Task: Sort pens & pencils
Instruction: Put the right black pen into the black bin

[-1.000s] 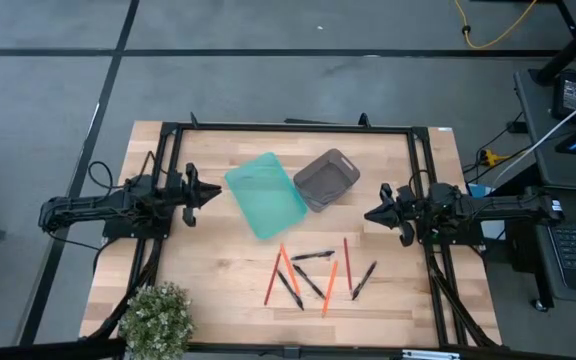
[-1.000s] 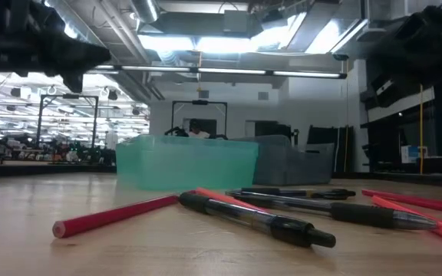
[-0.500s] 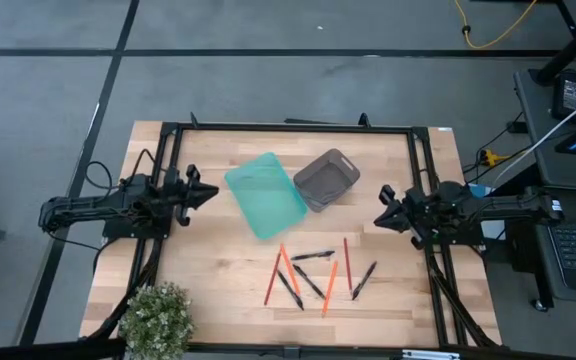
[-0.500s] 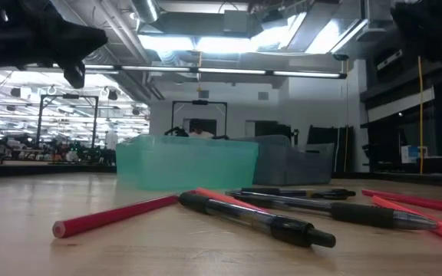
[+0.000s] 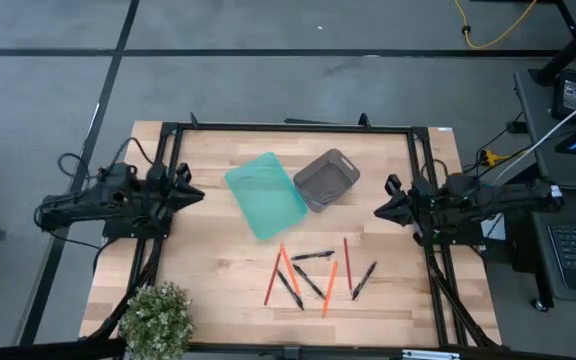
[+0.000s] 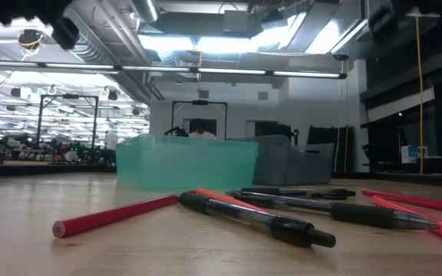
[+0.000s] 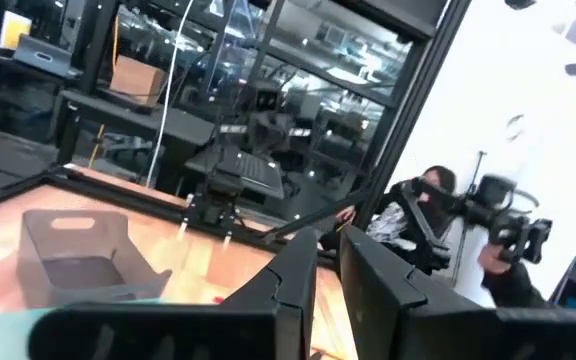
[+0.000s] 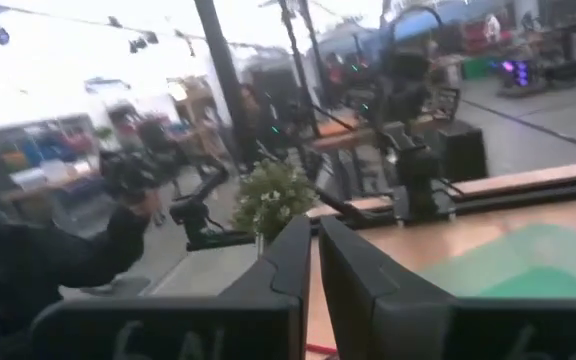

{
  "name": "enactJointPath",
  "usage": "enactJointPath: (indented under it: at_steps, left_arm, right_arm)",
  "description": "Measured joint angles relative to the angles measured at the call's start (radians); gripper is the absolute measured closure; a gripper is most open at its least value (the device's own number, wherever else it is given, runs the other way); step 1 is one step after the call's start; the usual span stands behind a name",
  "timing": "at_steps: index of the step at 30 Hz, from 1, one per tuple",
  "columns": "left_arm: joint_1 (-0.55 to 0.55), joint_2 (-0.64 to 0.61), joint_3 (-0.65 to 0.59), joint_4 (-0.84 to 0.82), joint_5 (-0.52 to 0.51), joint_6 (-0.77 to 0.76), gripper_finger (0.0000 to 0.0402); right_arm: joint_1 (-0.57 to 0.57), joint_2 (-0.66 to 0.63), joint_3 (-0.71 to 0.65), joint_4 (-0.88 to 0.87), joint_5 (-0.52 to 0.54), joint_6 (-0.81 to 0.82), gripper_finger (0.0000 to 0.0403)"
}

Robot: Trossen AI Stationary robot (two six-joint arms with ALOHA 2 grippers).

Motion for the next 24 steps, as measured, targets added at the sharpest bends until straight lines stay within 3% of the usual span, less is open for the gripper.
enactJointPath:
  at_steps: [7,12,18,24]
  left_arm:
    - [0.000,0.112,0.229,-0.223,0.017,0.071,0.0358]
    - [0.000,0.207,0.362,-0.466,-0.049,0.127,0.0358]
    - [0.000,0.307,0.431,-0.584,-0.153,0.154,0.0358]
    - [0.000,0.354,0.441,-0.602,-0.219,0.153,0.0358]
  right_arm:
    - [0.131,0.295,0.476,-0.466,0.254,-0.022,0.0374]
    - [0.175,0.543,0.737,-0.855,0.373,0.151,0.0374]
    - [0.186,0.835,0.935,-1.334,0.375,0.478,0.0374]
    - [0.186,1.072,1.011,-1.727,0.226,0.775,0.0374]
